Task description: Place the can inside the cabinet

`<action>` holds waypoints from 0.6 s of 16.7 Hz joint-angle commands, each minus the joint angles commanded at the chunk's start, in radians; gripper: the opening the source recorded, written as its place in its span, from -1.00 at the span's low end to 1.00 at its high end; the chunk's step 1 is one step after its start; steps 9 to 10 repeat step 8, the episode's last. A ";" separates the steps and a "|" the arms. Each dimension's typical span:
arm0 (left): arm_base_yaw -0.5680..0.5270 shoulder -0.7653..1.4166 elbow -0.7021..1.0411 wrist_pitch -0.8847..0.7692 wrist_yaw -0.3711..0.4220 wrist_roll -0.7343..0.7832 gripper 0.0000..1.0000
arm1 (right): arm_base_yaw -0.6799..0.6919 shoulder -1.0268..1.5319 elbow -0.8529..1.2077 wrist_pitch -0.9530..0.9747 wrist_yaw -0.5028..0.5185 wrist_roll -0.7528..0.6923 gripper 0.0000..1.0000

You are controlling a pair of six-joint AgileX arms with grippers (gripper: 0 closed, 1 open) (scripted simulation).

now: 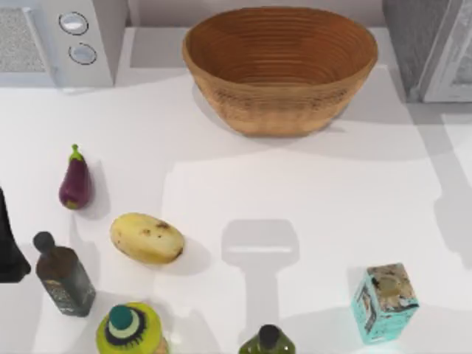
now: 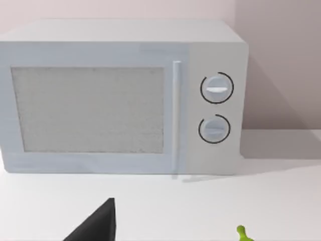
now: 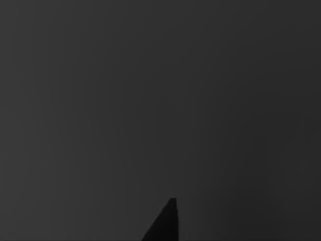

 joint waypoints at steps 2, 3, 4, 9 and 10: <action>0.000 0.000 0.000 0.000 0.000 0.000 1.00 | 0.000 0.000 0.000 0.000 0.000 0.000 0.96; 0.000 0.000 0.000 0.000 0.000 0.000 1.00 | 0.000 0.000 0.000 0.000 0.000 0.000 1.00; 0.000 0.000 0.000 0.000 0.000 0.000 1.00 | 0.000 0.000 0.000 0.000 0.000 0.000 1.00; 0.000 0.000 0.000 0.000 0.000 0.000 1.00 | 0.000 0.000 0.000 0.000 0.000 0.000 1.00; 0.000 0.000 0.000 0.000 0.000 0.000 1.00 | 0.000 0.000 0.000 0.000 0.000 0.000 1.00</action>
